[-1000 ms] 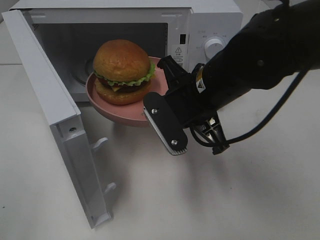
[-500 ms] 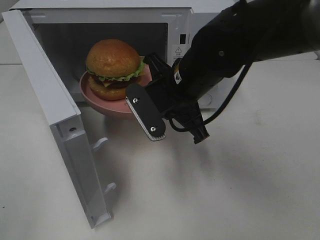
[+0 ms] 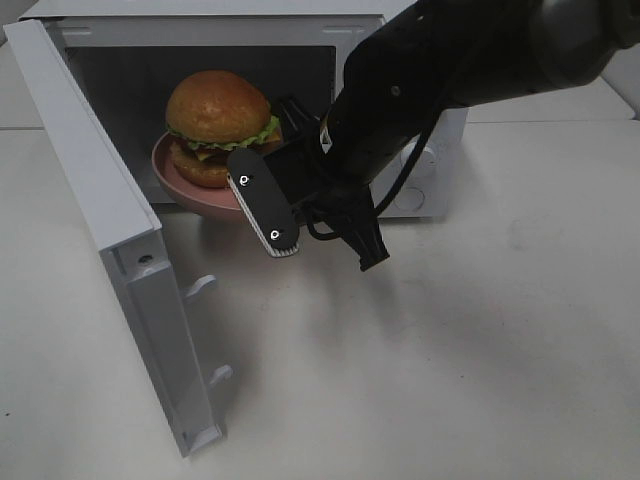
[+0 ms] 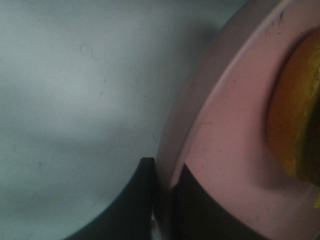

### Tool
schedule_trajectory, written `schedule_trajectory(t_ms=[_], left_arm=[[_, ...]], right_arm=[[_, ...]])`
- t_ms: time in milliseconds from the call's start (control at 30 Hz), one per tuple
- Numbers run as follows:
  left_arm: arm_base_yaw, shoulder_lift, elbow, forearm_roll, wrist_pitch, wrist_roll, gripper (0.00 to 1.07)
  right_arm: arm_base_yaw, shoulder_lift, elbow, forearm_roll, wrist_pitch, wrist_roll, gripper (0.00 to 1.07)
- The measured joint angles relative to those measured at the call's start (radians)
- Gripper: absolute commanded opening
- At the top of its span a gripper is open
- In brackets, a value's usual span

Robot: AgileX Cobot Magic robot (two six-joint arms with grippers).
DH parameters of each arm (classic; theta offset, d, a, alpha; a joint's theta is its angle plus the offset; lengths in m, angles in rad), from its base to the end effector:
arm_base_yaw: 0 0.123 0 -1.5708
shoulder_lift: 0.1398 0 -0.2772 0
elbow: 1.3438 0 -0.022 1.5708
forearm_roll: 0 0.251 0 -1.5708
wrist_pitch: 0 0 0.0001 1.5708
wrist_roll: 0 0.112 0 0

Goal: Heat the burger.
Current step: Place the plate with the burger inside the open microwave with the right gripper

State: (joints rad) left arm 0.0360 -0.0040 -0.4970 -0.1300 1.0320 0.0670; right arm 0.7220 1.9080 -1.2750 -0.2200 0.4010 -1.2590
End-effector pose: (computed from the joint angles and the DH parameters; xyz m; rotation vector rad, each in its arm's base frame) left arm 0.0231 -0.0116 0.2706 0.0350 2.0088 -0.0891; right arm 0.3209 0.2698 0.1677 -2.2488 1.2074 -0.4037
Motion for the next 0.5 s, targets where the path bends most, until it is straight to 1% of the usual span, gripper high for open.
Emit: schedule_trajectory(t_ms=[100,167,200,233,300,333,367,433,467,500], left_arm=[[0.0,0.0,0.0,0.0,0.0,0.0,0.98],[0.0,0.0,0.0,0.0,0.0,0.0,0.98],[0.0,0.0,0.0,0.0,0.0,0.0,0.98],[0.0,0.0,0.0,0.0,0.0,0.0,0.98],[0.0,0.0,0.0,0.0,0.0,0.0,0.98],[0.0,0.0,0.0,0.0,0.0,0.0,0.98],[0.0,0.0,0.0,0.0,0.0,0.0,0.98],[0.0,0.0,0.0,0.0,0.0,0.0,0.98],[0.0,0.0,0.0,0.0,0.0,0.0,0.98],[0.0,0.0,0.0,0.0,0.0,0.0,0.98]], right_arm=[[0.0,0.019,-0.029,0.0,0.014,0.003,0.0],[0.0,0.047,-0.072,-0.013,0.036,0.025,0.0],[0.0,0.047,-0.072,-0.013,0.036,0.025,0.0],[0.003,0.066,-0.105,-0.026,0.048,0.05,0.0],[0.005,0.076,-0.121,-0.036,0.055,0.066,0.0],[0.01,0.095,-0.149,-0.054,0.067,0.093,0.0],[0.01,0.095,-0.149,-0.054,0.067,0.093,0.0],[0.013,0.123,-0.194,-0.065,0.071,0.121,0.0],[0.013,0.123,-0.194,-0.065,0.071,0.121,0.0],[0.018,0.146,-0.226,-0.07,0.072,0.141,0.0]])
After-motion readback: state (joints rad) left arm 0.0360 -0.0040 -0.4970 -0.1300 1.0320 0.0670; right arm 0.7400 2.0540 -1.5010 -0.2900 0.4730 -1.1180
